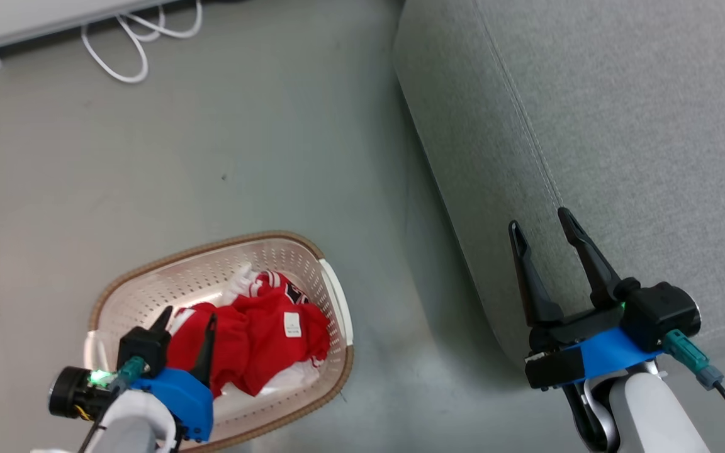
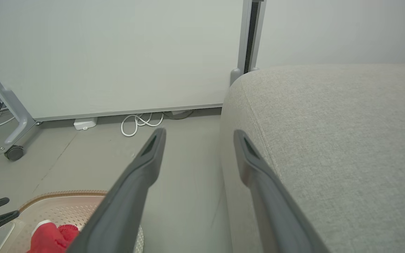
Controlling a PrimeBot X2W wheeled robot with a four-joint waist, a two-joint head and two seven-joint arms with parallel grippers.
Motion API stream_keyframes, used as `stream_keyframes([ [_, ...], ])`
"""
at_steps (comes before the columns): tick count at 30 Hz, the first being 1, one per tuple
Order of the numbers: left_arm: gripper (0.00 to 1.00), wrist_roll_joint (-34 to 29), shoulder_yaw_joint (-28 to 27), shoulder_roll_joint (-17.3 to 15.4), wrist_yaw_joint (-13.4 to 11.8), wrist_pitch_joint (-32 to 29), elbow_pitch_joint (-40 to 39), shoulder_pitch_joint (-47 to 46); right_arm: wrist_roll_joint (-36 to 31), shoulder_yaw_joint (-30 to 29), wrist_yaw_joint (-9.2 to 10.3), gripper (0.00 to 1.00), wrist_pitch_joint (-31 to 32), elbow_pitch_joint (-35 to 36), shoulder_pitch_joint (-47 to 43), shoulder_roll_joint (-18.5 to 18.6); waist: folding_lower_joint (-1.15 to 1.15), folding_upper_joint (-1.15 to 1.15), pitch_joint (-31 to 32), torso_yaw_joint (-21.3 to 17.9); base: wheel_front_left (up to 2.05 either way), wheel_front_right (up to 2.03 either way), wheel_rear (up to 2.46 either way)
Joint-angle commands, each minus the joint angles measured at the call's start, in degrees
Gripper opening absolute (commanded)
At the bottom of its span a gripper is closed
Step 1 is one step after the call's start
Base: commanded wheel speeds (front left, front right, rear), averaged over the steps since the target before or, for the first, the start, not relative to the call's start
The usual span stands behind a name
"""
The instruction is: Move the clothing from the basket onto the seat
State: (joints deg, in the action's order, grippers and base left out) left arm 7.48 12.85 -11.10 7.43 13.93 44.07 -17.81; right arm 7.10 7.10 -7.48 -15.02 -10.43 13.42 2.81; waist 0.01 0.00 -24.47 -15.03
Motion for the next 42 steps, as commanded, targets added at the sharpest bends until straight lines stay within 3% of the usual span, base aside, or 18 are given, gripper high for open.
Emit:
stream_keyframes([
  [1, 1.0, 0.2, 0.7, -1.1, 0.1, -0.4, 1.1, -1.8, 0.6, 0.2, -0.03, 1.0, -0.2, 0.3, 1.1, 0.1, -0.01, 0.0, -2.8, -1.7, 0.0, 0.0, 0.0],
  [13, 1.0, 3.6, 7.0, -6.5, 0.1, -3.5, 10.2, -9.1, 2.6, 2.2, -0.03, 1.0, -0.2, 1.7, 2.9, 0.1, -0.01, 0.0, -9.3, -4.5, 0.0, 0.0, 0.0],
  [22, 1.0, 8.1, 10.8, -10.8, 0.1, -5.8, 12.2, -13.2, 3.2, 2.8, -0.03, 1.0, -0.2, 2.6, 3.7, 0.1, -0.01, 0.0, -13.0, -4.7, 0.0, 0.0, 0.0],
  [42, 1.0, 26.0, 28.6, -18.2, 0.1, -14.8, 4.2, -17.6, 4.2, 3.8, -0.03, 1.0, -0.2, 3.8, 6.2, 0.1, -0.01, 0.0, -19.4, -5.2, 0.0, 0.0, 0.0],
])
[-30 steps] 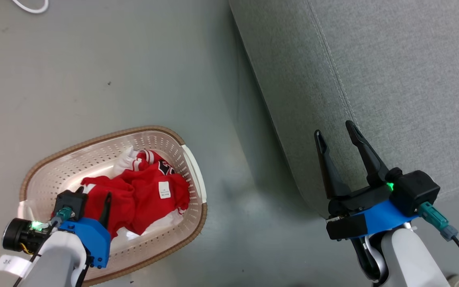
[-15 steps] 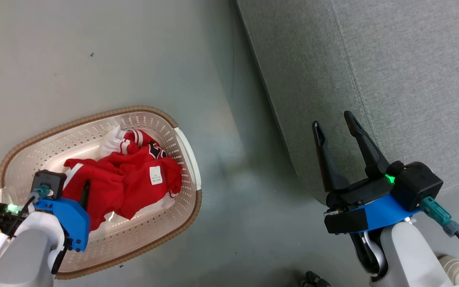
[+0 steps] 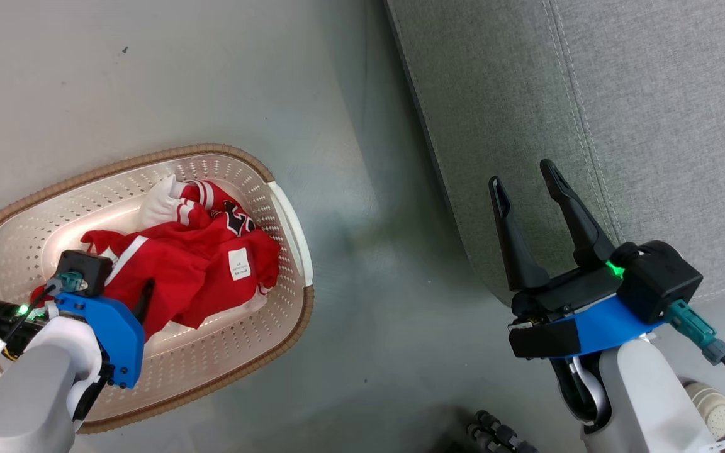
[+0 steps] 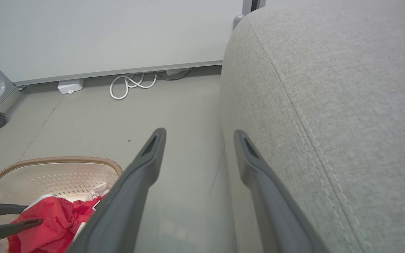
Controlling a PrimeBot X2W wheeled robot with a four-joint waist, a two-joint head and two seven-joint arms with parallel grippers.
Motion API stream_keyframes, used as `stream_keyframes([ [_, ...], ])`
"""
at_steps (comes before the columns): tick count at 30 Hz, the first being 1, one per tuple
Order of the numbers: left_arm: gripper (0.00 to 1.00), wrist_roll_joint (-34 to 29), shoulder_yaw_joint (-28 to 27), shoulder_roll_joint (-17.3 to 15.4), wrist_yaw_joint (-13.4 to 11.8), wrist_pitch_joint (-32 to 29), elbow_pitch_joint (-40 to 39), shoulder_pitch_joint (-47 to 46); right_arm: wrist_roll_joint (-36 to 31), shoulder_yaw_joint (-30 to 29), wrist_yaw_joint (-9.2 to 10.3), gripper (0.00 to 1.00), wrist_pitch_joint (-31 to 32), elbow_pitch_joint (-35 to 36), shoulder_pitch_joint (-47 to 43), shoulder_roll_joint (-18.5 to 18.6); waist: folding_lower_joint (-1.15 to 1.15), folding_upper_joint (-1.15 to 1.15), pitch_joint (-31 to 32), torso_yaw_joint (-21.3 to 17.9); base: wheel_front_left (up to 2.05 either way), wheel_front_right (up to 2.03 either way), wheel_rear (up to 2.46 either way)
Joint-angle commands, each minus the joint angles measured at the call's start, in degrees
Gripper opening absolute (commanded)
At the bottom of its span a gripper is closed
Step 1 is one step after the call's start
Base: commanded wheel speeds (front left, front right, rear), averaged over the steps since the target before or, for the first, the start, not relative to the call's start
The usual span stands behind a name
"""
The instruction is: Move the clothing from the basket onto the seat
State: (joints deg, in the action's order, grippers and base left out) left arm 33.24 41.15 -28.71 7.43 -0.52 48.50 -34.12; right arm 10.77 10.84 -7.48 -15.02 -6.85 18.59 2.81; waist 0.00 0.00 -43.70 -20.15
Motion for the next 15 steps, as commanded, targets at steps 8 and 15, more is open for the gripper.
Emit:
stream_keyframes([
  [8, 1.0, 3.6, 5.2, -0.6, 0.1, -0.9, -0.1, -3.1, 0.8, 0.0, -0.03, 1.0, -0.2, 0.3, 1.6, 0.1, 0.0, 0.0, -0.9, -0.1, 0.0, 0.0, 0.0],
  [15, 0.2, 5.7, 7.8, -0.6, 0.1, 0.0, 1.4, -4.4, 1.0, -0.1, -0.03, 1.0, -0.2, 0.2, 2.0, 0.1, 0.0, 0.0, -1.1, -0.2, 0.0, 0.0, 0.0],
])
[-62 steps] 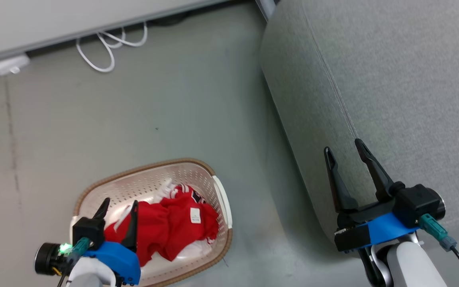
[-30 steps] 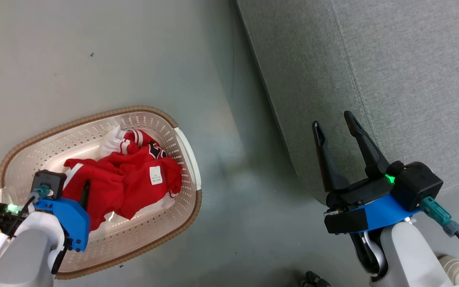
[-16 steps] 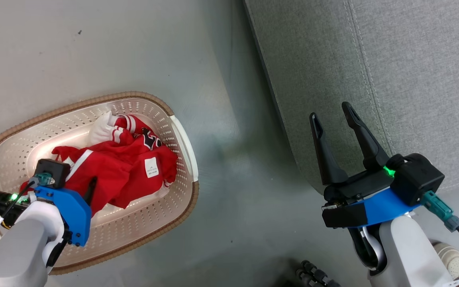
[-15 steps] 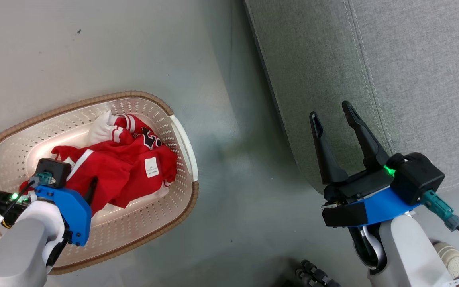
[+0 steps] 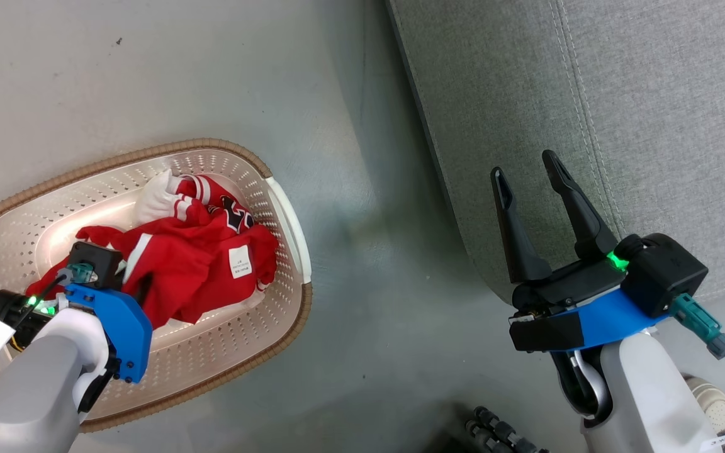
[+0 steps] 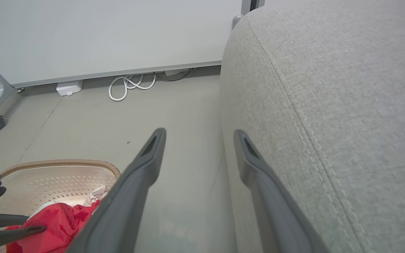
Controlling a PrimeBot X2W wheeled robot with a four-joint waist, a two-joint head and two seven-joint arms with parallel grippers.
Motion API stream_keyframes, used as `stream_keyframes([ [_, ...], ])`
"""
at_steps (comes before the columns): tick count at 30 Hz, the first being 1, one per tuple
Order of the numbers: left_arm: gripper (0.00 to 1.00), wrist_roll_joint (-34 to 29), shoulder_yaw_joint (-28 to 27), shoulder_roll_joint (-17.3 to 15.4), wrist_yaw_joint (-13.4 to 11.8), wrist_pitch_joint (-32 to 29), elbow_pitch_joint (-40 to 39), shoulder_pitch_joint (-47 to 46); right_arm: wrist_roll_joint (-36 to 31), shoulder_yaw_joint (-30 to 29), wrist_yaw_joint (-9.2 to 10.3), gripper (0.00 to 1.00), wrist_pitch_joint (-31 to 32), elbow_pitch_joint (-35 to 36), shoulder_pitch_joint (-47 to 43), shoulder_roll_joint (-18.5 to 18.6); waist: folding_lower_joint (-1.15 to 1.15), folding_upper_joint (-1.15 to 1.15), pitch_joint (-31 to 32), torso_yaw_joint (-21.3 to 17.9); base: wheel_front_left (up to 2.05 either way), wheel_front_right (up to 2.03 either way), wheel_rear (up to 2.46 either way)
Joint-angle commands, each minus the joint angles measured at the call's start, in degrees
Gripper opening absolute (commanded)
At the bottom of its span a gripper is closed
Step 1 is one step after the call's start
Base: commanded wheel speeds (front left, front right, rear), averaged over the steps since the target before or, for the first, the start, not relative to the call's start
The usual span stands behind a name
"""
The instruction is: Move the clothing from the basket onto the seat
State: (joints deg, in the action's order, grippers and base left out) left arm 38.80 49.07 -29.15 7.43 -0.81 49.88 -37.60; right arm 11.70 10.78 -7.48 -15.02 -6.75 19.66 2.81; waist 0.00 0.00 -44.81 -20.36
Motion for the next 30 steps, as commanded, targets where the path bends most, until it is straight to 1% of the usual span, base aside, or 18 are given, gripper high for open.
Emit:
stream_keyframes([
  [1, 0.0, 0.3, 0.3, -0.2, 0.1, 0.5, 0.1, -1.0, 0.2, 0.0, -0.03, 1.0, -0.2, 0.1, 1.0, 0.1, 0.0, 0.0, 0.0, 0.0, 0.0, 0.0, 0.0],
  [15, 0.0, 4.7, 4.8, 0.4, 0.1, 2.4, 1.8, -3.0, 0.3, -0.1, -0.03, 1.0, -0.2, 0.1, 1.1, 0.1, 0.0, 0.0, 0.2, 0.8, 0.0, 0.0, 0.0],
  [19, 0.0, 6.0, 5.7, 1.2, 0.1, 3.7, 2.5, -3.4, -0.2, -0.6, -0.03, 1.0, -0.2, -0.3, 1.3, 0.1, 0.0, 0.0, 1.1, 1.8, 0.0, 0.0, 0.0],
  [25, 0.0, 8.8, 6.4, 4.3, 0.1, 6.6, 4.4, -2.2, -1.4, -1.1, -0.03, 1.0, -0.2, -1.3, 0.9, 0.2, 0.0, 0.0, 6.2, 4.3, 0.0, 0.0, 0.0],
  [30, 0.0, 10.4, 8.0, 7.2, 0.1, 8.9, 5.5, -0.6, -2.6, -1.7, -0.03, 1.0, -0.2, -2.5, -0.7, 0.2, 0.0, 0.0, 12.7, 6.8, 0.0, 0.0, 0.0],
])
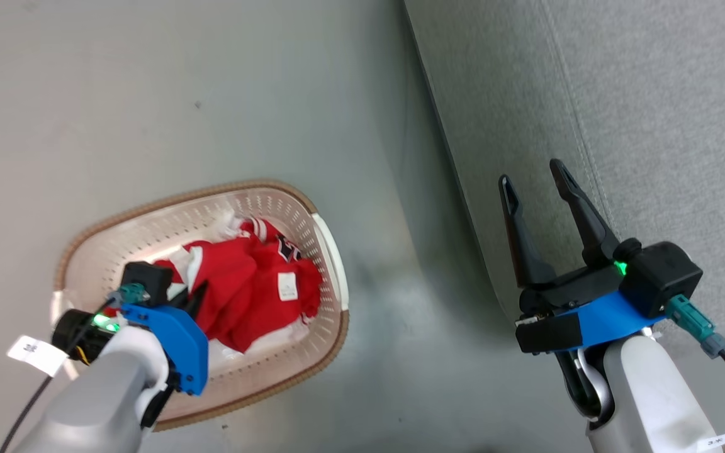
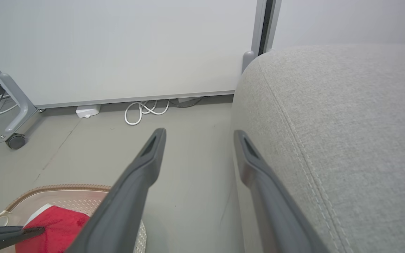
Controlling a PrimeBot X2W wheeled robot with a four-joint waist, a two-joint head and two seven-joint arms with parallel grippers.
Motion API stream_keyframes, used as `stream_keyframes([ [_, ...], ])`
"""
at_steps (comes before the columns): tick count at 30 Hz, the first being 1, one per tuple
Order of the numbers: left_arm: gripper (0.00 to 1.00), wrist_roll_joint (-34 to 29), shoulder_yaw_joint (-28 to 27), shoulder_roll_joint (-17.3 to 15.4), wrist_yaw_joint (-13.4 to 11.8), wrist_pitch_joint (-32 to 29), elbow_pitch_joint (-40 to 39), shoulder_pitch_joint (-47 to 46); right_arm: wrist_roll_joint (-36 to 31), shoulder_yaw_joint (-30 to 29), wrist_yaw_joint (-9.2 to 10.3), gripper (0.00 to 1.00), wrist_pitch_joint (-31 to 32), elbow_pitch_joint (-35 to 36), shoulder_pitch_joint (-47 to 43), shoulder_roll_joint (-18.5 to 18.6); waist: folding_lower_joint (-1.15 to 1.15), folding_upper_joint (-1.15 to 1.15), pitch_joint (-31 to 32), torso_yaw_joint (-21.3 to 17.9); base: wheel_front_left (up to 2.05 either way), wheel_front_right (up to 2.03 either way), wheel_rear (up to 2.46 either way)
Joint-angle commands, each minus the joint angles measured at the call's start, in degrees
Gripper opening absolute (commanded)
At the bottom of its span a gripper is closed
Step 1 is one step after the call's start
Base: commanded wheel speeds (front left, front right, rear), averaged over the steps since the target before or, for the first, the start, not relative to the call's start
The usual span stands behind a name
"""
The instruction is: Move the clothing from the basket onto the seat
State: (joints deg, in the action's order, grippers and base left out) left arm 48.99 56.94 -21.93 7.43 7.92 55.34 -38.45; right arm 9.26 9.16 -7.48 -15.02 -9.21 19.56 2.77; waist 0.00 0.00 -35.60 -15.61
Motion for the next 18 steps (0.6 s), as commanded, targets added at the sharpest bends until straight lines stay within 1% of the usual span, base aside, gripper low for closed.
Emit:
stream_keyframes([
  [1, 0.0, 0.5, 0.5, 0.4, 0.1, 0.5, 0.2, 0.6, -0.3, -0.2, -0.03, 1.0, -0.2, -0.3, -1.0, 0.2, 0.0, 0.0, 4.7, 2.5, 0.0, 0.0, 0.0],
  [10, 0.0, 2.4, 4.8, 4.1, 0.1, 3.7, -0.8, 3.1, -2.2, -2.1, -0.03, 1.0, -0.2, -2.9, -5.7, 0.2, 0.0, 0.0, 16.5, 7.1, 0.0, 0.0, 0.0],
  [18, 0.0, 3.4, 7.8, 6.6, 0.1, 6.0, -4.1, 2.8, -3.4, -3.0, -0.03, 1.0, -0.2, -4.3, -9.6, 0.2, 0.0, 0.0, 24.2, 10.6, 0.0, 0.0, 0.0],
])
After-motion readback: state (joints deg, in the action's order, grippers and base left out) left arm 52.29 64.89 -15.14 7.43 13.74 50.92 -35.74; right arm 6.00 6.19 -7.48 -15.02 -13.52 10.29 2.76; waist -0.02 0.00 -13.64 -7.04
